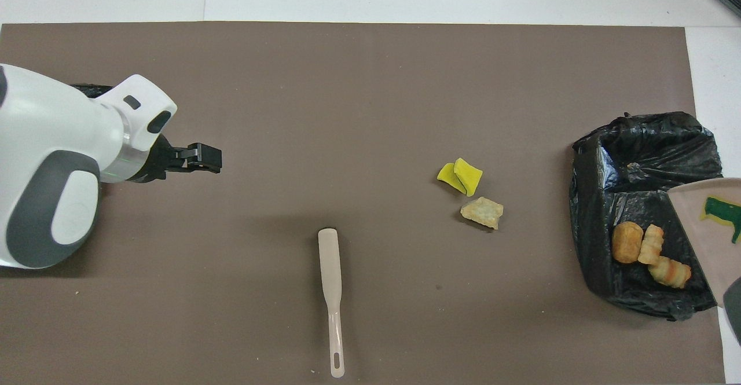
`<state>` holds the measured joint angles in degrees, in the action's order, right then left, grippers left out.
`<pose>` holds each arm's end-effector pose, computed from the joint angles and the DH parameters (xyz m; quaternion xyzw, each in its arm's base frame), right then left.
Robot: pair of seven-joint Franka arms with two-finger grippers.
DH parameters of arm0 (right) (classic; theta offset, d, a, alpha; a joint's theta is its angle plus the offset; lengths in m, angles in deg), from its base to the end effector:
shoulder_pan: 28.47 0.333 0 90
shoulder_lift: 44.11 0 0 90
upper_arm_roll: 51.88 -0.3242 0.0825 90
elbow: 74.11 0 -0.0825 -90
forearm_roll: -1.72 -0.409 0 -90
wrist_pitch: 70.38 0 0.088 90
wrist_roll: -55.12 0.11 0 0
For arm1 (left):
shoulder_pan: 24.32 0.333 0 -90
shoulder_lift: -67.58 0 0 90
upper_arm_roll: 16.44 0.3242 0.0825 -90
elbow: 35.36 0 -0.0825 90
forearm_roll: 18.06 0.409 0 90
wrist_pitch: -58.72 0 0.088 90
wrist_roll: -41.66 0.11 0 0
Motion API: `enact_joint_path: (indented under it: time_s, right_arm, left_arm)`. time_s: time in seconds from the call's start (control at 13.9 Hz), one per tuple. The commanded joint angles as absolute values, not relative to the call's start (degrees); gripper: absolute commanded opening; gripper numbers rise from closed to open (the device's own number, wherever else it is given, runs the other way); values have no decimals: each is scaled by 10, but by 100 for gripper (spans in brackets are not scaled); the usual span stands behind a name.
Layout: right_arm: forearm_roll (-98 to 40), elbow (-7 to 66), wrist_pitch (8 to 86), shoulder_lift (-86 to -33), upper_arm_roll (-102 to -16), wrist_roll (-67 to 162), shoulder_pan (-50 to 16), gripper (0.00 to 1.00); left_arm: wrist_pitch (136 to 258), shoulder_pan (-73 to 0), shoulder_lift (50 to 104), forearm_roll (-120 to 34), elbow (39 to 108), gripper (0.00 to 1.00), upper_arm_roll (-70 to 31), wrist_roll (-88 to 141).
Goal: Sweep and dump trash in bin
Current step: 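Tip the dustpan with the right gripper to dump trash into the bag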
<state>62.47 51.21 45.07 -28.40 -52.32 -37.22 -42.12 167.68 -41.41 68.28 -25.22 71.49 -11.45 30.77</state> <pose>0.4881 -0.1694 0.5371 0.5405 0.6978 -0.3462 0.3179 0.5770 -0.1335 0.5043 0.9982 0.0090 0.0004 0.0600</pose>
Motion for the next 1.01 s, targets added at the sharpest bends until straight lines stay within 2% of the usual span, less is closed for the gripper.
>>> enact_joint_path:
  time_s: [0.0, 0.22, 0.51, 0.72, 0.94]
  right_arm:
    - [683, 572, 463, -228, -526, -353, -404, 0]
    - [709, 613, 488, -193, -526, -344, -403, 0]
    - [714, 626, 483, -190, -526, -323, -402, 0]
    - [715, 624, 407, -173, -552, -244, -390, 0]
    - [726, 635, 327, -145, -559, -214, -324, 0]
  left_arm:
    - [1631, -358, 685, -247, 684, 100, -120, 366]
    - [1608, -316, 679, -246, 672, 100, -117, 399]
    - [1578, -246, 671, -246, 658, 100, -118, 498]
    - [1570, -224, 673, -246, 645, 100, -120, 502]
    - [1559, -235, 679, -245, 619, 100, -128, 425]
